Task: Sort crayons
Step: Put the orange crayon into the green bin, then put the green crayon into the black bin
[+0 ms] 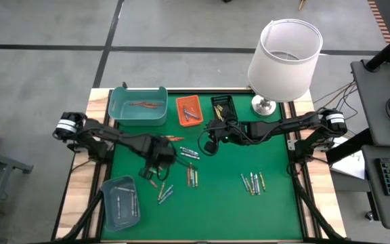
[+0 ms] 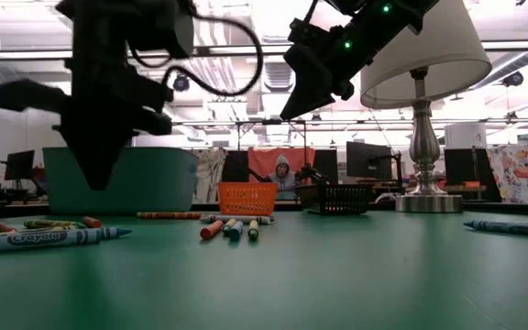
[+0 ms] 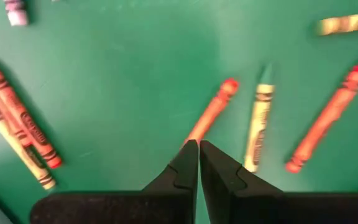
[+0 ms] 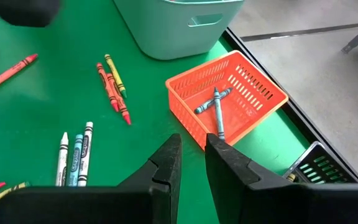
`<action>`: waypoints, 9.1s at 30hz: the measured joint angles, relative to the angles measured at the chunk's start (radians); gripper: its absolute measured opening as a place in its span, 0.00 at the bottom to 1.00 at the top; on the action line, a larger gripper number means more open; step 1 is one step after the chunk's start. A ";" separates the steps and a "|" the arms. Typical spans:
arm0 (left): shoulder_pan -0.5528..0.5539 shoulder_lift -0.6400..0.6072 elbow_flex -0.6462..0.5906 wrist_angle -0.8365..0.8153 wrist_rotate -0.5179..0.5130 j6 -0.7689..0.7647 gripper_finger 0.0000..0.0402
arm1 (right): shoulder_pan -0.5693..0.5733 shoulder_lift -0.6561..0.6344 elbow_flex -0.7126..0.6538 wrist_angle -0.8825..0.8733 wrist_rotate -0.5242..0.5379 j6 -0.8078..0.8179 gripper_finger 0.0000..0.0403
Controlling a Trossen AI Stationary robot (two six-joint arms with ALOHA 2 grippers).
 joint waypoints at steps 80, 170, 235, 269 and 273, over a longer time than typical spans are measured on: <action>1.030 0.110 0.283 -0.187 -0.134 0.163 0.00 | -0.315 0.000 0.040 0.214 -0.200 -0.369 0.15; 0.344 -0.331 -0.015 0.753 0.047 -0.115 0.16 | 0.303 0.001 -0.044 -1.101 -0.852 0.965 0.11; 0.272 -0.323 -0.016 0.776 0.035 -0.162 0.16 | 0.277 -0.072 -0.080 -1.109 -0.349 0.986 0.03; 0.271 -0.279 -0.017 0.826 0.035 -0.124 0.16 | -0.302 -0.088 -0.273 0.317 0.165 0.092 0.03; 0.271 -0.279 -0.017 0.830 0.035 -0.130 0.16 | -0.304 -0.089 -0.273 0.317 0.165 0.084 0.03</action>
